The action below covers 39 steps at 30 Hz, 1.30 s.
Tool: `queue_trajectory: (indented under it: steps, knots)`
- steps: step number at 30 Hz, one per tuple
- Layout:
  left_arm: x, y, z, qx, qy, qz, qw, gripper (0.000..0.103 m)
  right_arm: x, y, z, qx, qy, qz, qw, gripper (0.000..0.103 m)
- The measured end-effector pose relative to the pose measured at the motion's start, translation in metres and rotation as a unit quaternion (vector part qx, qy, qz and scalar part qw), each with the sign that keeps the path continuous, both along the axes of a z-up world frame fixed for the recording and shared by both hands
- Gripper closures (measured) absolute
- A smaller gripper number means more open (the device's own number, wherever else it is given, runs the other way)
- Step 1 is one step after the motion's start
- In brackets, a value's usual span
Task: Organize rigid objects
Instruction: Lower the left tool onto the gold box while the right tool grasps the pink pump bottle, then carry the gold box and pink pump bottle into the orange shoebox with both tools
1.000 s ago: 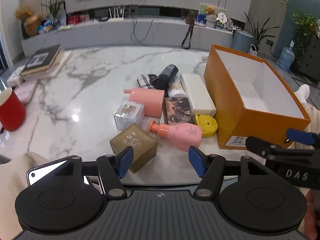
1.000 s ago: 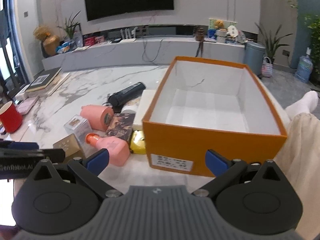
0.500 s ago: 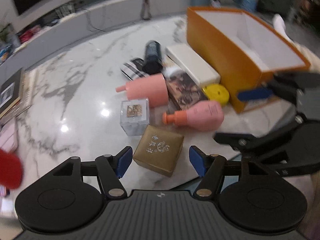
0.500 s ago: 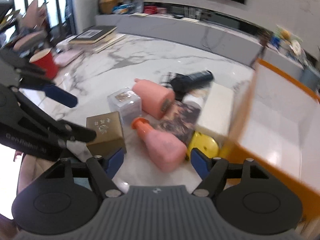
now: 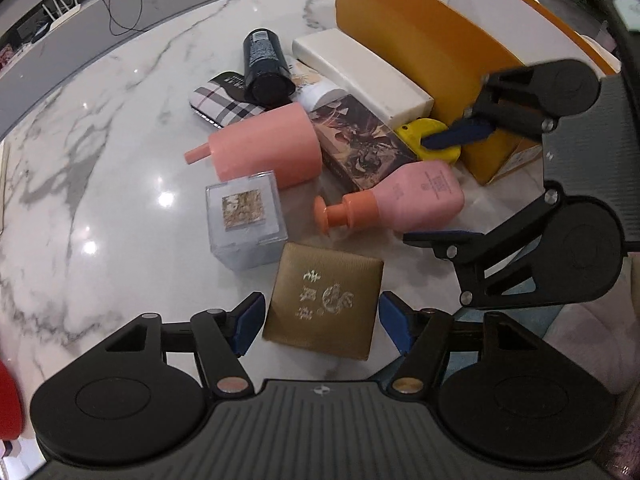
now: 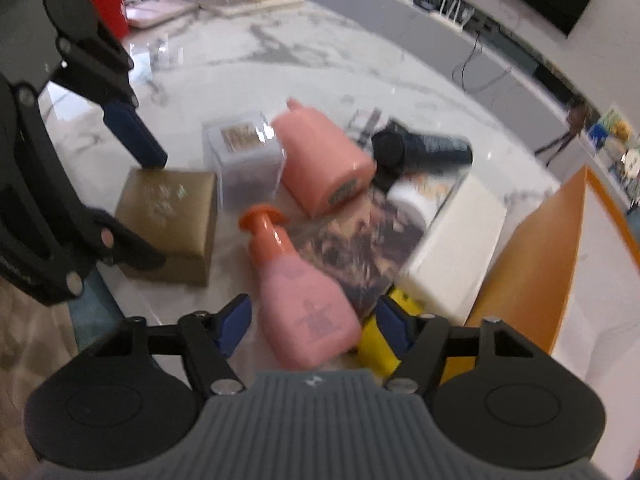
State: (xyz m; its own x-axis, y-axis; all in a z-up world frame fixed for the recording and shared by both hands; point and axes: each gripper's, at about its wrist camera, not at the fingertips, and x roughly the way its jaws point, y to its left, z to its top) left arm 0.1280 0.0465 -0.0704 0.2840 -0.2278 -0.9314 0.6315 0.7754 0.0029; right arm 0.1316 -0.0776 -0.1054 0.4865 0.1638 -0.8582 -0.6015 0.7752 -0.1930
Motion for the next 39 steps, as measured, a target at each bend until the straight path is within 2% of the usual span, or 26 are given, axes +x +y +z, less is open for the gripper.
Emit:
queue_trajectory:
  steps: [3,8,10,19,25,27,28,29,35,39]
  knots:
    - [0.002,0.000,-0.003,0.004,0.007,0.003,1.0000,0.026,-0.007,-0.003,-0.003,0.005,0.012,-0.009,1.000,0.046]
    - [0.005,0.000,-0.006,0.008,0.025,0.013,0.9996,0.027,-0.015,-0.004,0.000,0.061,0.068,-0.025,0.995,0.045]
    - [0.006,0.000,-0.009,0.013,0.032,0.015,0.9993,0.027,-0.013,-0.002,-0.002,0.070,0.075,-0.025,0.994,0.044]
    - [0.016,0.000,-0.015,0.002,0.050,0.026,0.9984,0.032,0.002,0.004,-0.012,0.081,0.080,-0.029,0.993,0.046]
    - [0.023,0.000,-0.017,-0.003,0.062,0.024,0.9978,0.034,0.005,0.007,-0.015,0.084,0.073,-0.010,0.994,0.045]
    - [0.025,0.001,-0.017,-0.006,0.064,0.029,0.9975,0.034,0.007,0.007,-0.015,0.088,0.069,-0.005,0.994,0.048]
    - [0.025,0.002,-0.017,-0.010,0.064,0.037,0.9972,0.034,0.008,0.006,-0.015,0.089,0.067,-0.006,0.994,0.055]
    - [0.026,0.003,-0.017,-0.012,0.064,0.044,0.9969,0.034,0.008,0.006,-0.014,0.089,0.063,-0.009,0.994,0.059]
    - [0.020,0.007,-0.013,-0.024,0.056,0.080,0.9949,0.034,0.005,-0.003,-0.009,0.107,0.076,-0.026,0.991,0.059]
    - [0.010,0.008,0.001,-0.040,0.040,0.090,0.9944,0.035,-0.003,-0.007,0.003,0.120,0.062,-0.028,0.990,0.059]
